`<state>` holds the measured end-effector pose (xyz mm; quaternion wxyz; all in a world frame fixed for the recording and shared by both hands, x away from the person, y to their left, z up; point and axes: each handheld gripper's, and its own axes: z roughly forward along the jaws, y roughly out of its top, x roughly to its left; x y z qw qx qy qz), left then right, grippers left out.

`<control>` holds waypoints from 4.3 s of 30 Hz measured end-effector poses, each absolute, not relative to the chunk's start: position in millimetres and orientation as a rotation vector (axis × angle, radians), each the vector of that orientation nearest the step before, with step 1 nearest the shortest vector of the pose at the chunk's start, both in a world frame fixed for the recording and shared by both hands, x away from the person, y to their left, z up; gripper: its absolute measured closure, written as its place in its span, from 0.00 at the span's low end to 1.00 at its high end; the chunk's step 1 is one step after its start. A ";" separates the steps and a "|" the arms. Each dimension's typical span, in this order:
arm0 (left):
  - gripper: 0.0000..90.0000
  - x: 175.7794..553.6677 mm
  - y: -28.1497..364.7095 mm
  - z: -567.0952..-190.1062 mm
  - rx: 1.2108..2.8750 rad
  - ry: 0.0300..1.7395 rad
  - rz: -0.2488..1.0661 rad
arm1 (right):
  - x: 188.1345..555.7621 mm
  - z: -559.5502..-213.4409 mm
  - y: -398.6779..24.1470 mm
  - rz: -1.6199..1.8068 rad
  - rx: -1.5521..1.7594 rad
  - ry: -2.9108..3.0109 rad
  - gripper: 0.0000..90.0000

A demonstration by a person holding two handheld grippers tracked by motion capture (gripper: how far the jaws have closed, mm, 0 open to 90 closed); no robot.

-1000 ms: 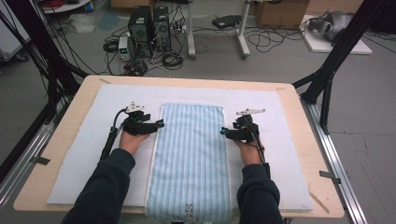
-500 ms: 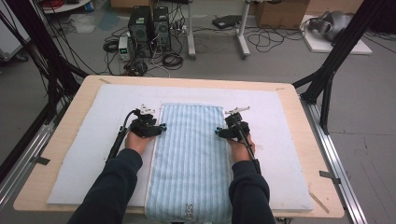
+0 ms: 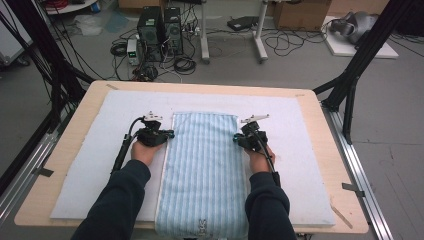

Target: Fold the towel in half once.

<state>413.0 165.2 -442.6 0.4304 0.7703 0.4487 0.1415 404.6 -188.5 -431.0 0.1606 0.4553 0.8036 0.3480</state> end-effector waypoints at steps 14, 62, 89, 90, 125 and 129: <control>0.96 380.5 181.1 -423.3 1.835 1.040 0.276 | 367.6 -411.7 -196.3 1.146 1.225 2.255 0.93; 0.49 381.1 189.0 -423.4 1.795 1.018 0.293 | 360.3 -413.4 -202.4 1.050 1.331 2.224 0.55; 0.95 390.4 180.1 -436.3 1.892 1.054 0.264 | 373.5 -420.7 -189.2 0.975 1.181 2.304 0.93; 0.95 388.3 181.6 -433.9 1.880 1.046 0.256 | 369.2 -416.8 -190.6 0.986 1.170 2.296 0.93; 0.94 280.9 206.8 -428.9 1.846 0.748 -0.016 | 250.2 -407.8 -228.8 1.312 0.917 2.386 0.93; 0.94 273.3 208.3 -431.9 1.867 0.725 -0.034 | 244.6 -416.5 -231.9 1.312 0.925 2.433 0.91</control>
